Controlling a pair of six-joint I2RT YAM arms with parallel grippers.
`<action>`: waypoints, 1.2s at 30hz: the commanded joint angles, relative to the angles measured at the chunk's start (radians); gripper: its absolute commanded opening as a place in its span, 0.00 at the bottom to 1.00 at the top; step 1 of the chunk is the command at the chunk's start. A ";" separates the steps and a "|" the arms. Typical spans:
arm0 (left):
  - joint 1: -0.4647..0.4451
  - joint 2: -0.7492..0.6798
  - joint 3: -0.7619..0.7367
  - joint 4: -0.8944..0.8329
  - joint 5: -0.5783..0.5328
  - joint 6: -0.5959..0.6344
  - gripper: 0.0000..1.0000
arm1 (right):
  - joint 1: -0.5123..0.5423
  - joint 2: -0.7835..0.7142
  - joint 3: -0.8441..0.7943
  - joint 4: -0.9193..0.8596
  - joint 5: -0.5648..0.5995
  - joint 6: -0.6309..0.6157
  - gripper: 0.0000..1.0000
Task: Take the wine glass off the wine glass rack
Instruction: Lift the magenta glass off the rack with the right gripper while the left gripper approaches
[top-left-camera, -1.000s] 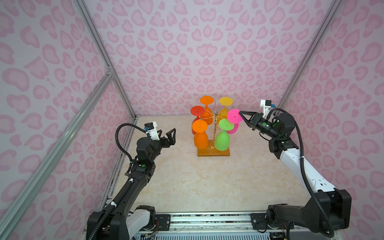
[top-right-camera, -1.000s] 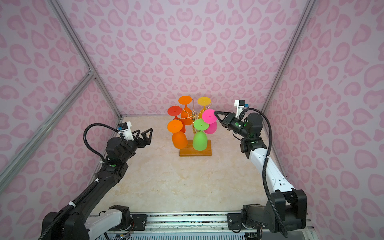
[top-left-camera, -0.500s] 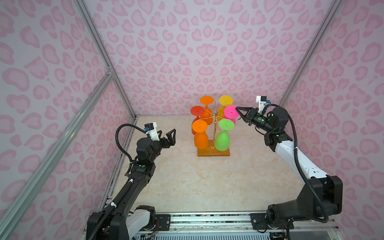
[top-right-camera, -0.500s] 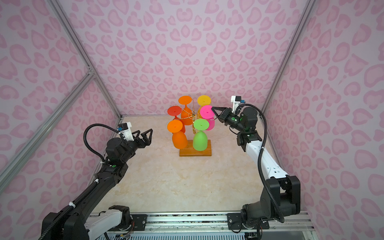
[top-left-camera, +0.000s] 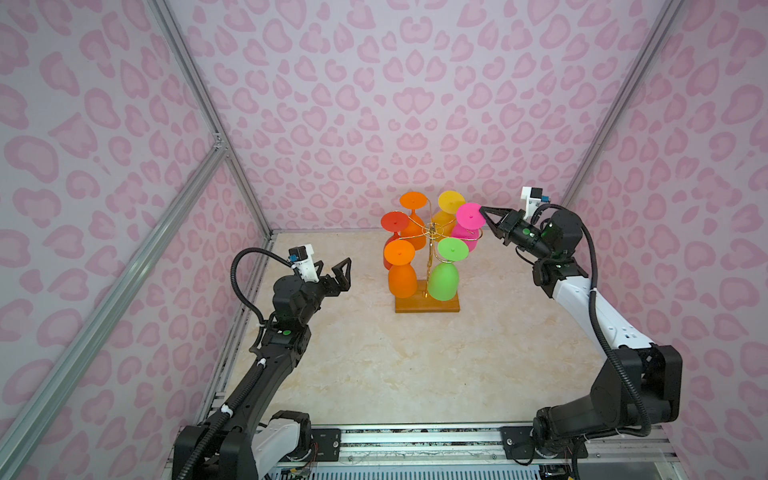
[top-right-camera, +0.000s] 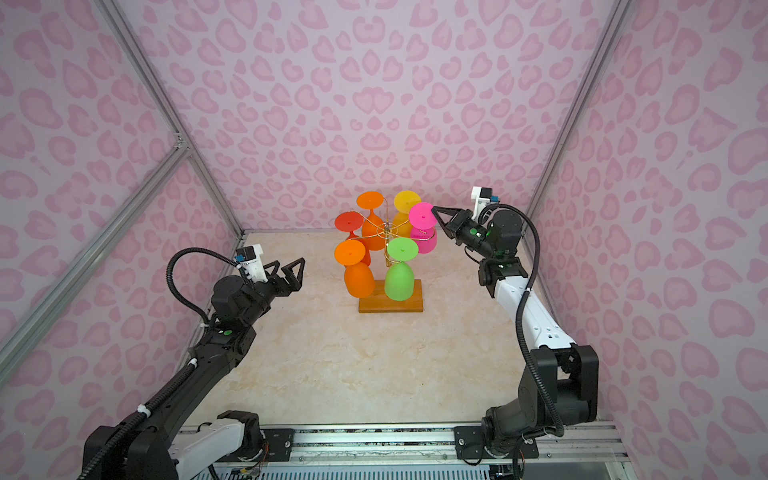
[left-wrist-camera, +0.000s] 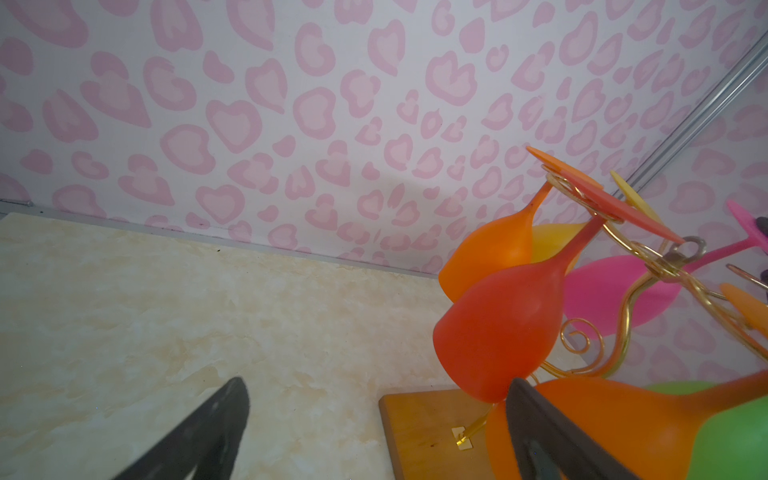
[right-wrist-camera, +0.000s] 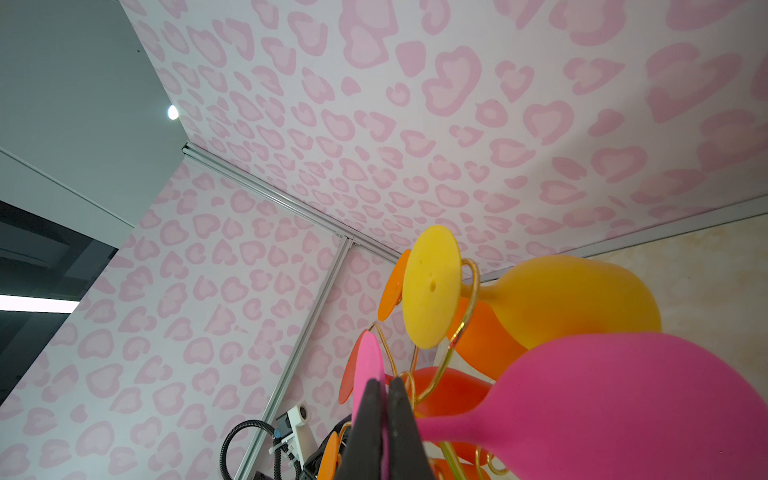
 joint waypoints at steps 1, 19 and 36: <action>0.001 -0.003 -0.002 -0.003 0.002 0.005 0.98 | -0.014 -0.013 -0.008 0.067 0.001 0.009 0.00; 0.000 -0.050 0.024 -0.020 0.025 -0.007 0.98 | -0.162 -0.258 -0.042 -0.061 0.063 -0.086 0.00; 0.001 -0.080 0.161 0.015 0.263 -0.125 0.98 | -0.050 -0.378 0.015 0.116 0.112 -0.032 0.00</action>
